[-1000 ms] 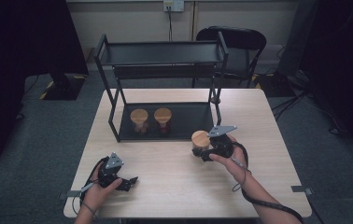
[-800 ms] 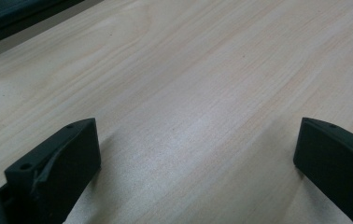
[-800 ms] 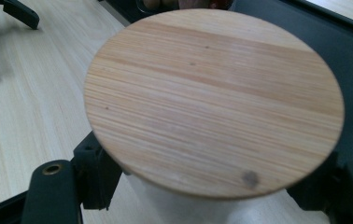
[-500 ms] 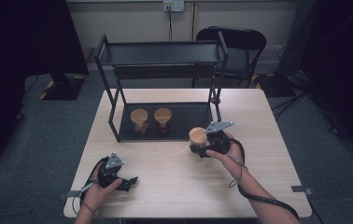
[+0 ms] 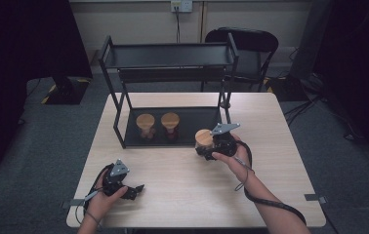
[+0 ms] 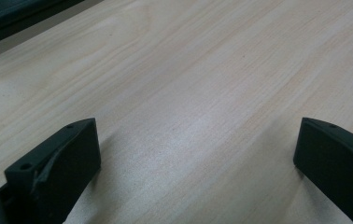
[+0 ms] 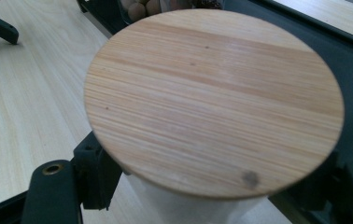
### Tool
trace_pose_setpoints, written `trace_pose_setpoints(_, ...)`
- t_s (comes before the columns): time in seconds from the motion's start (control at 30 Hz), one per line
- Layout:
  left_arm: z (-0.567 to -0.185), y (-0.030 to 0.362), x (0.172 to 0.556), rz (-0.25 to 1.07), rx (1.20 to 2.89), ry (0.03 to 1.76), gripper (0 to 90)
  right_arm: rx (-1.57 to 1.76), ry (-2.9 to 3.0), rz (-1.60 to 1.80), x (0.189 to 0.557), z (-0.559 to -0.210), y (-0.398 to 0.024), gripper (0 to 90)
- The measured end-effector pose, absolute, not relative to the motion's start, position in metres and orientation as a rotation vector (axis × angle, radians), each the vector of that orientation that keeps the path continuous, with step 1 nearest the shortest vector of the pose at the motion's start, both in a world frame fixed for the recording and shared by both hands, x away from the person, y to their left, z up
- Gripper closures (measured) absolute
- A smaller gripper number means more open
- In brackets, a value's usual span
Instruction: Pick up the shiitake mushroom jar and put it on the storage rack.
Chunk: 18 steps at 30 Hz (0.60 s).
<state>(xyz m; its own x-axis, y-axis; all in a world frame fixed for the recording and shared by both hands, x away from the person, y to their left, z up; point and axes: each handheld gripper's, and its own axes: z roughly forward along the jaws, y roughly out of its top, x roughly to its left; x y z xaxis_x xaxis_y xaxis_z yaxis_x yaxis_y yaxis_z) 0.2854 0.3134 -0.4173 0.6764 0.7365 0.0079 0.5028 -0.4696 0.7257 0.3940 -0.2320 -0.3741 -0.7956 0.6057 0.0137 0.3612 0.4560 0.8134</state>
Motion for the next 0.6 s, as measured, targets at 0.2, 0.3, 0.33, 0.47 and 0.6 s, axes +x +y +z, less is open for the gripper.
trace_pose_setpoints(0.2,-0.417,0.313,0.285,0.418,2.169,0.949,0.2,0.851,2.421,1.258,0.398,-0.374,-0.231,25.5)
trace_pose_setpoints(0.3,-0.417,0.313,0.285,0.419,2.17,0.948,0.2,0.848,2.42,1.247,0.4,-0.374,-0.23,25.5)
trace_pose_setpoints(0.33,-0.417,0.313,0.285,0.418,2.17,0.949,0.2,0.848,2.418,1.247,0.4,-0.374,-0.229,25.5)
trace_pose_setpoints(0.47,-0.417,0.313,0.285,0.418,2.17,0.949,0.2,0.855,2.413,1.247,0.403,-0.373,-0.229,25.5)
trace_pose_setpoints(0.6,-0.417,0.313,0.285,0.418,2.17,0.949,0.2,0.864,2.409,1.242,0.406,-0.372,-0.23,25.5)
